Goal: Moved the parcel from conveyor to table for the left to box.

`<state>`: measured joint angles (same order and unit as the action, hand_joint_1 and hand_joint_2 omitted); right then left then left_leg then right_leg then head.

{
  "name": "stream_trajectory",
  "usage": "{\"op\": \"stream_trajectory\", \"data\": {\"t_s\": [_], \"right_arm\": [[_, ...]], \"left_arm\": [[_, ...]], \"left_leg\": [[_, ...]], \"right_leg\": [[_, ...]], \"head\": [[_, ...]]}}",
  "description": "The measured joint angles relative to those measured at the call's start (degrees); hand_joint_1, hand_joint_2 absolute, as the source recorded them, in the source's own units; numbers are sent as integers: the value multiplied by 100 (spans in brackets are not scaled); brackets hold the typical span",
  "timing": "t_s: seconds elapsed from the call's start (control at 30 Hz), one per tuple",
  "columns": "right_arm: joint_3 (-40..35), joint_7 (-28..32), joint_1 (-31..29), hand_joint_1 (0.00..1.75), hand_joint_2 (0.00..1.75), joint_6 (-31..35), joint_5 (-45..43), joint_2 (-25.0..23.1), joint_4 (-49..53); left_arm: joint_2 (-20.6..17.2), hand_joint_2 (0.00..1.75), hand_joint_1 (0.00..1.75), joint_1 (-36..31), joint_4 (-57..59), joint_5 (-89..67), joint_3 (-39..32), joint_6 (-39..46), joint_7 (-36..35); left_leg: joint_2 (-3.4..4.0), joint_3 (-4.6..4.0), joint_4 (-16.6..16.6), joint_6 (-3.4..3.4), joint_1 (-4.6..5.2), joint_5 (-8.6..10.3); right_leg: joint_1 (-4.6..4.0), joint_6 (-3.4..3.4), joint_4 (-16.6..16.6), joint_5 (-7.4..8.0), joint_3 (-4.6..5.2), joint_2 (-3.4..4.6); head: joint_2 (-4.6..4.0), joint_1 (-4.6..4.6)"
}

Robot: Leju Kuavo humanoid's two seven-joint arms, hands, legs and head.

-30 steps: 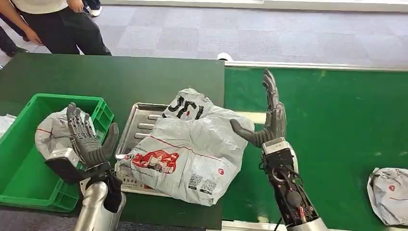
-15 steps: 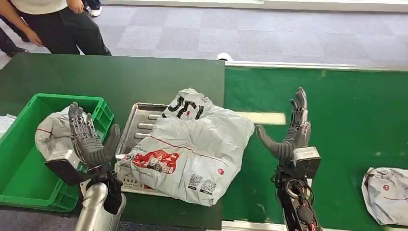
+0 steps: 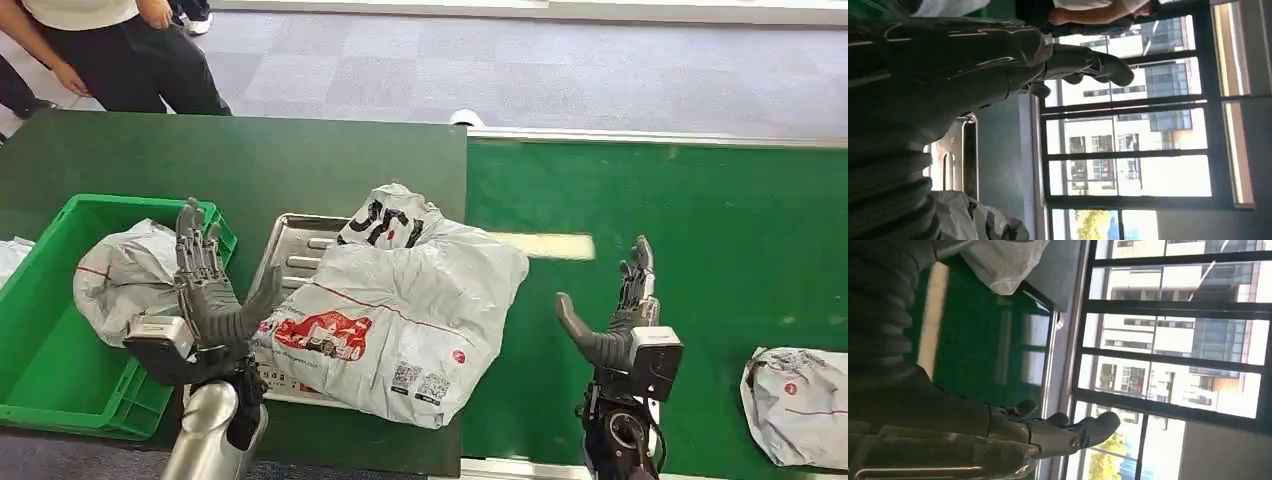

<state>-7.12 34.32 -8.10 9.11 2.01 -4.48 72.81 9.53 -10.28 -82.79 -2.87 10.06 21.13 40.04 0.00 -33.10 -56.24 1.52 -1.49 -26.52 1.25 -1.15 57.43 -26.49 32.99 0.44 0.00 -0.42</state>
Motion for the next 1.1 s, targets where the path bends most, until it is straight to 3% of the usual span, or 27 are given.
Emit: {"op": "stream_trajectory", "data": {"t_s": [0.2,0.47,0.8,1.1], "right_arm": [[90,-37,-3,0,175,-142,124,-63,-68],[153,-101,-26,0,175,-337,247,-79,-98],[269,-199,-25,0,175,-527,439,-90,-98],[328,-221,-22,0,175,-527,472,-109,-96]], "left_arm": [[-334,175,0,-305,57,-949,615,-406,-48],[-679,175,0,-753,580,-2409,1139,-1454,-667],[-876,175,0,-1158,1334,-3512,1554,-2050,-1327],[-942,175,0,-1289,1622,-3597,1665,-2098,-1362]], "left_leg": [[0,1,-1,0,0,1],[2,1,-1,0,0,1],[2,1,-1,0,0,1],[3,1,0,0,0,1]], "right_leg": [[0,0,0,1,-2,0],[0,0,0,0,0,0],[0,0,0,1,0,1],[0,0,0,0,1,1]], "head": [[0,0],[0,0],[0,0],[0,0]]}}
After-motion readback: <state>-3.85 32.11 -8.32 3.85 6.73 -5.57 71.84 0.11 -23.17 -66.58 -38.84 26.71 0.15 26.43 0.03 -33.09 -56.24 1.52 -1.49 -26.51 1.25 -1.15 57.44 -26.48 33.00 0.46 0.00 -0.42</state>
